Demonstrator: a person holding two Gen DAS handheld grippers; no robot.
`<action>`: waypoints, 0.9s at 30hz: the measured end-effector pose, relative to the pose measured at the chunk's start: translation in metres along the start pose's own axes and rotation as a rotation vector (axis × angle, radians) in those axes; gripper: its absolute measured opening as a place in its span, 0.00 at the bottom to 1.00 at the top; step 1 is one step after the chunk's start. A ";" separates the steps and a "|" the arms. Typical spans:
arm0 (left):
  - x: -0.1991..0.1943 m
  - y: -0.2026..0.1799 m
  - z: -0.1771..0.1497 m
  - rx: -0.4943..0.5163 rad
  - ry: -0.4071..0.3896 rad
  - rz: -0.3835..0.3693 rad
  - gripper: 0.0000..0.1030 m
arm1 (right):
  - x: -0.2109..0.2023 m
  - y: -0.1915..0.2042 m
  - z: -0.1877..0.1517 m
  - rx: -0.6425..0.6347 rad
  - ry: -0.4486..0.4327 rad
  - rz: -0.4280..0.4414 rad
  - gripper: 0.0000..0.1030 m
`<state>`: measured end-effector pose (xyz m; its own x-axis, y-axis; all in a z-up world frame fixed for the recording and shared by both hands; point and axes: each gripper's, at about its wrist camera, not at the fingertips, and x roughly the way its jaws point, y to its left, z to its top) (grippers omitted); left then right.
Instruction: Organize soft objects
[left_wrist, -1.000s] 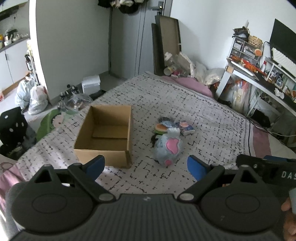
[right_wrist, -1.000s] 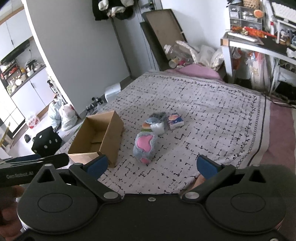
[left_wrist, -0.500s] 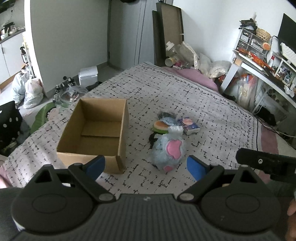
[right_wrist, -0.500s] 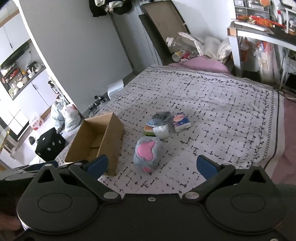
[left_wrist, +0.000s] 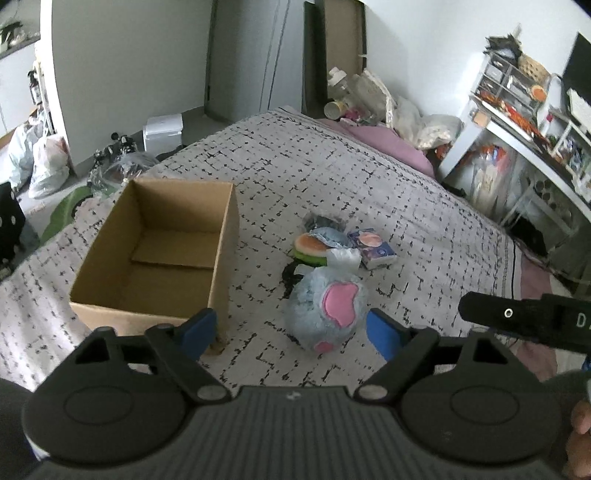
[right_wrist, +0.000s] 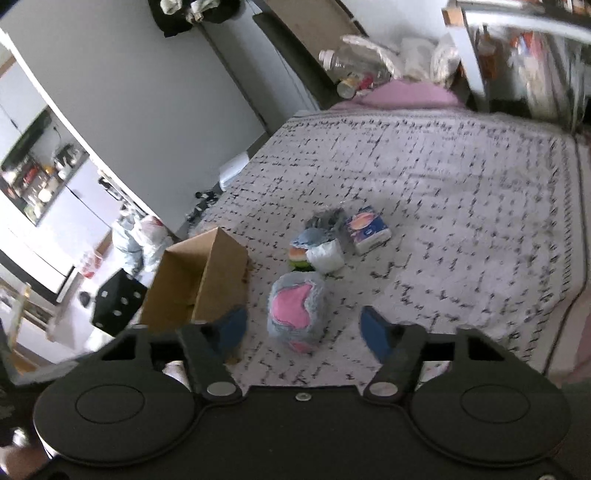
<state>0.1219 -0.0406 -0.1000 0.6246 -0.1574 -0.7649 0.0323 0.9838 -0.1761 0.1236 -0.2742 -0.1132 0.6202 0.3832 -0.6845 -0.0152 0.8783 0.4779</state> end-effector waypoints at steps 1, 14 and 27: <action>0.003 0.002 0.000 -0.015 0.003 -0.001 0.80 | 0.003 -0.002 0.001 0.009 0.005 0.012 0.51; 0.047 0.025 0.002 -0.142 0.070 -0.054 0.44 | 0.056 -0.011 0.008 0.122 0.112 0.067 0.29; 0.083 0.043 0.006 -0.229 0.082 -0.085 0.31 | 0.117 0.002 0.019 0.210 0.210 0.121 0.24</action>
<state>0.1803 -0.0106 -0.1673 0.5619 -0.2540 -0.7872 -0.1011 0.9234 -0.3702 0.2111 -0.2330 -0.1813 0.4479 0.5512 -0.7039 0.0967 0.7528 0.6511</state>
